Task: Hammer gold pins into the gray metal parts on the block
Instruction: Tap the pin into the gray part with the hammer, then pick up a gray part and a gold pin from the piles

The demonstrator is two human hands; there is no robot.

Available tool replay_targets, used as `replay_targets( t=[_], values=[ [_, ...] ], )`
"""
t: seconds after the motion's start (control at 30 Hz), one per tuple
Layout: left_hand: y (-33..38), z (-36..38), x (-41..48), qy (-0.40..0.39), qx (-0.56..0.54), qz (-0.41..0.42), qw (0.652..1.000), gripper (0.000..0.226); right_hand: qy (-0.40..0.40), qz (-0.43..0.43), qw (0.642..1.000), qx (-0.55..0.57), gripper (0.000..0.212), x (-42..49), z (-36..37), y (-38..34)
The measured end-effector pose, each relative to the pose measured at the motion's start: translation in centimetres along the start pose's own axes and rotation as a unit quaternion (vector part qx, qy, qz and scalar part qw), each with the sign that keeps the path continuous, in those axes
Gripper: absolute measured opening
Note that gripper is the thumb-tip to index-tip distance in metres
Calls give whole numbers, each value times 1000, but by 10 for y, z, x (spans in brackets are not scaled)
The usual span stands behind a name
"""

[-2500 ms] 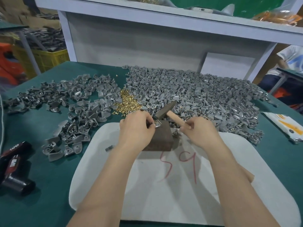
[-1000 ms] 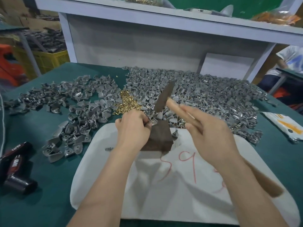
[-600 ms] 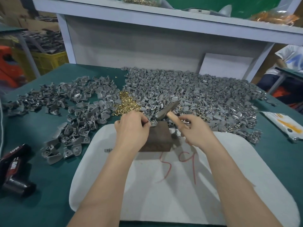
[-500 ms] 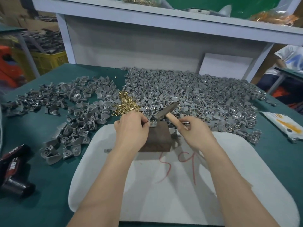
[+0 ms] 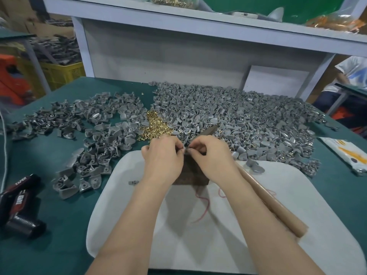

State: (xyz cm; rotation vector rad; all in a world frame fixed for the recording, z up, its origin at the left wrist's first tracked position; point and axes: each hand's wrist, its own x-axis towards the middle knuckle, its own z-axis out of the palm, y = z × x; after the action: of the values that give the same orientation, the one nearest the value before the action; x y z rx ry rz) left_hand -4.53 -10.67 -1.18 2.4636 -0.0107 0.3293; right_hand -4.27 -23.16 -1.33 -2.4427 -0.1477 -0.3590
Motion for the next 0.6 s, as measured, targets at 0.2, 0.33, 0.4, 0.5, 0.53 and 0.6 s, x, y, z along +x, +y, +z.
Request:
replay_targets(
  t=[0.2, 0.33, 0.4, 0.5, 0.53, 0.6],
  values=[
    [1, 0, -1, -2, -11, 8, 1000, 8, 12, 19, 1000, -6, 10, -1, 3, -4],
    [1, -2, -1, 1, -6, 16, 1000, 11, 33, -19, 999, -6, 4, -4, 5, -6],
    [1, -2, -1, 3, -3, 17, 1000, 11, 35, -29, 999, -15, 3, -4, 6, -6],
    [1, -2, -1, 1, -3, 16, 1000, 11, 40, -26, 999, -5, 4, -4, 8, -3],
    [1, -3, -1, -1, -4, 15, 1000, 12, 41, -18, 999, 6, 5, -4, 8, -2],
    [1, -3, -1, -2, -4, 16, 1000, 12, 43, -5, 999, 25, 7, -5, 8, -1]
  ],
)
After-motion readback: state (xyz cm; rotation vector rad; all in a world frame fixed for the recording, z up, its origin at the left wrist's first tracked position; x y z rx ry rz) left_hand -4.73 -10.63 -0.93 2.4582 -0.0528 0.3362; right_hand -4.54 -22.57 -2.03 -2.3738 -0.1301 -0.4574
